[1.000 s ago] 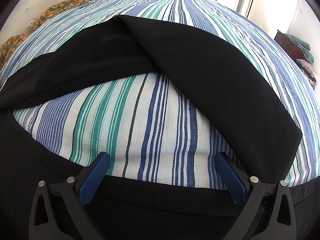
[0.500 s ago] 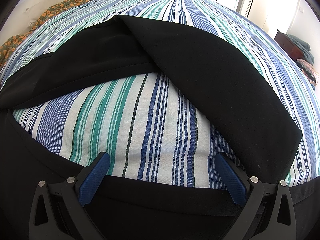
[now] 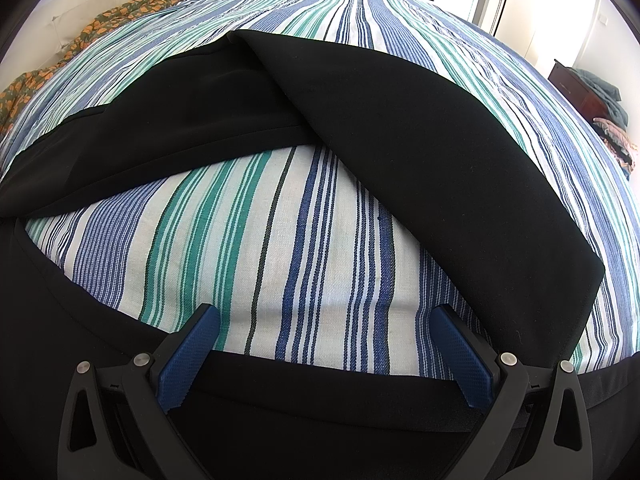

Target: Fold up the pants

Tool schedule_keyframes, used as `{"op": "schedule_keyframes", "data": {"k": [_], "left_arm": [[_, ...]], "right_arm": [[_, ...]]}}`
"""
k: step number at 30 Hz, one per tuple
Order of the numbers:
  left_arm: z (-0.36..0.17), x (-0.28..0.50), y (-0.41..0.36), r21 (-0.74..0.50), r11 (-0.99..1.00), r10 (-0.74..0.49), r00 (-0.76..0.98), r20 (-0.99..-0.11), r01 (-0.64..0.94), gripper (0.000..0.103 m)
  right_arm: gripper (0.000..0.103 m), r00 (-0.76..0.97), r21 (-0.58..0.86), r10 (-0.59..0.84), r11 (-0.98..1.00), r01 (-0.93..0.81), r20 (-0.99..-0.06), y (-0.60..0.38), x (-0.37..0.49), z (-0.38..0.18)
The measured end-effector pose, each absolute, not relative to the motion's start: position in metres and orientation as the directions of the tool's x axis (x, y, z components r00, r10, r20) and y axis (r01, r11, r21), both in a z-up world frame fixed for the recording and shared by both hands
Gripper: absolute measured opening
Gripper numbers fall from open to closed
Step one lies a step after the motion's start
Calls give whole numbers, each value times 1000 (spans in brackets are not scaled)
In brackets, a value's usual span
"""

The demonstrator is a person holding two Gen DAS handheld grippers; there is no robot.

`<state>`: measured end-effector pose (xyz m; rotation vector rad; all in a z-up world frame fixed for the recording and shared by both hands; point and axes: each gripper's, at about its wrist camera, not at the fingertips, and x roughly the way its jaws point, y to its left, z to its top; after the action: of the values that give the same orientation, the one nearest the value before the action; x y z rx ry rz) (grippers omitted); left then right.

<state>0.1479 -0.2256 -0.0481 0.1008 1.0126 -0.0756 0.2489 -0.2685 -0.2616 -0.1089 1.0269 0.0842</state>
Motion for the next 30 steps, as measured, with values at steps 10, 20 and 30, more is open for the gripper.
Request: {"op": "schedule_keyframes", "data": {"k": [10, 20, 30], "left_arm": [[-54, 144, -197, -32, 997, -61, 511, -858, 66, 102], [-59, 145, -184, -56, 998, -69, 498, -864, 40, 102], [-56, 147, -190, 21, 999, -5, 508, -861, 45, 102]], "right_arm": [[103, 515, -51, 19, 991, -121, -857, -269, 249, -262], [103, 515, -51, 19, 991, -122, -857, -269, 249, -262], [103, 515, -51, 19, 991, -122, -857, -269, 249, -262]]}}
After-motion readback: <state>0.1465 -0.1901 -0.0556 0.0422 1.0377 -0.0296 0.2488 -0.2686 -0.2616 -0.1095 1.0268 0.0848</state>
